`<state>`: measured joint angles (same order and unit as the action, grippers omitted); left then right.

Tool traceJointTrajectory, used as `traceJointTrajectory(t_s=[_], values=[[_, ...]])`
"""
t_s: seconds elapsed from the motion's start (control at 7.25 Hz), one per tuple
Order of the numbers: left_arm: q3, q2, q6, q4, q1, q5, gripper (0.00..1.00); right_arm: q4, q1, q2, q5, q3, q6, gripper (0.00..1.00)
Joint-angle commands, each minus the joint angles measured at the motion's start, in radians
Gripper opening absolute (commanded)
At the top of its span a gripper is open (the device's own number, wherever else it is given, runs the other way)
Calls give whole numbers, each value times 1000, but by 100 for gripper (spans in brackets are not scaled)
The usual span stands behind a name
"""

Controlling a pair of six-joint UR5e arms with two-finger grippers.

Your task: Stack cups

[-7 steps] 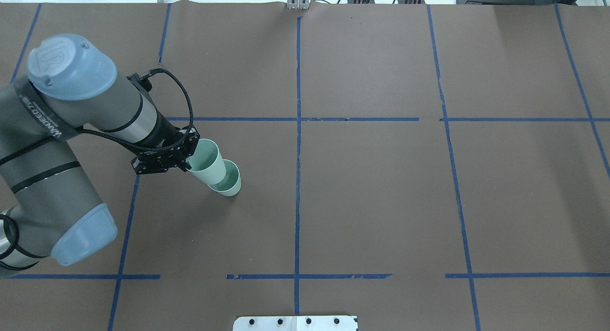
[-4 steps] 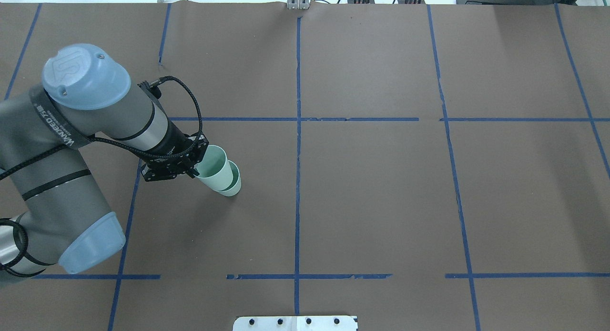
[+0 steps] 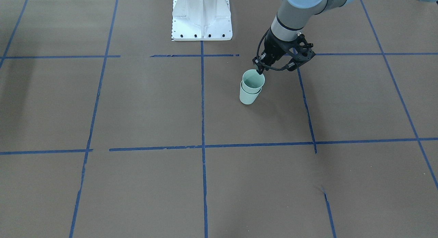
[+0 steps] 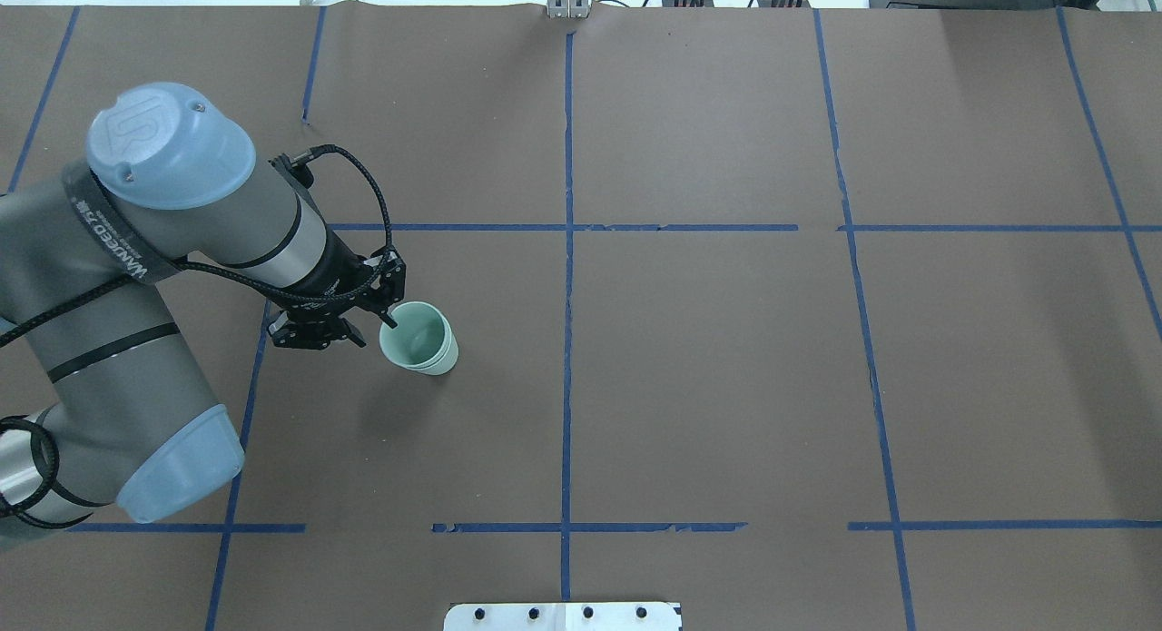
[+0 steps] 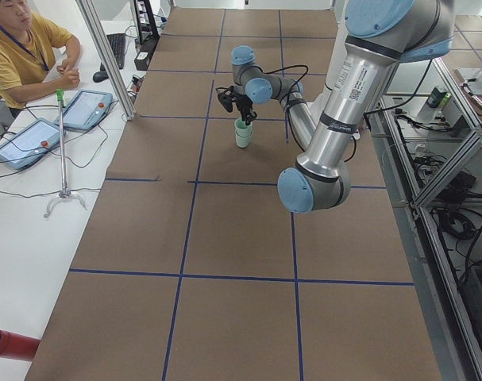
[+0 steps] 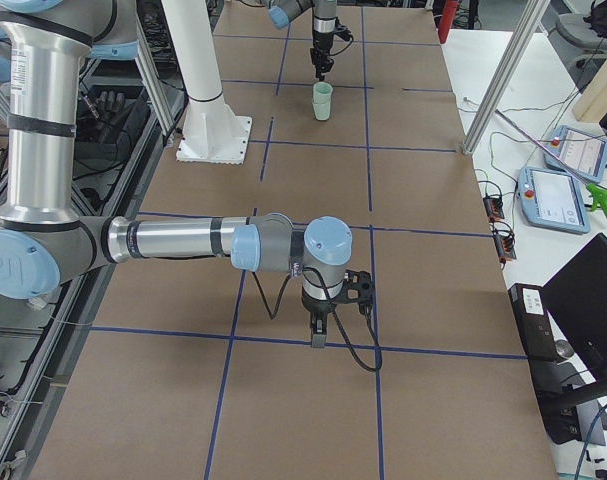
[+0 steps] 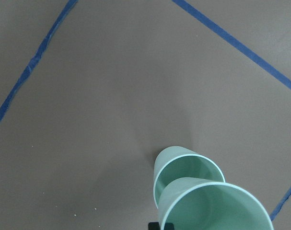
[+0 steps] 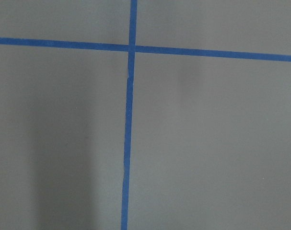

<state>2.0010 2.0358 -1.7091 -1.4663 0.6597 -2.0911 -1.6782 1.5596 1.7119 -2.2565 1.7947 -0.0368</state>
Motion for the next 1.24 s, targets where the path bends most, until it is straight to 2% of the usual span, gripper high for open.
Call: traceJointTrajectory(t_s=[0.0,0.28,0.41,0.55,0.83,1.1], values=[[7,4,-4,-5,3,-9,100,0,0,0,0,0,0,100],[16,-12,11,-9,17,-10,100,0,0,0,0,0,0,100],[18,-47,73,-11,40,-10,100,0,0,0,0,0,0,100],[27,-107,218,-25,66,-12,100,0,0,0,0,0,0,100],[36,-271,543,-113,192,-14,100,0,0,0,0,0,0,100],[24,-533,932,-326,364,-15,100,0,-1,0,0,0,0,100]])
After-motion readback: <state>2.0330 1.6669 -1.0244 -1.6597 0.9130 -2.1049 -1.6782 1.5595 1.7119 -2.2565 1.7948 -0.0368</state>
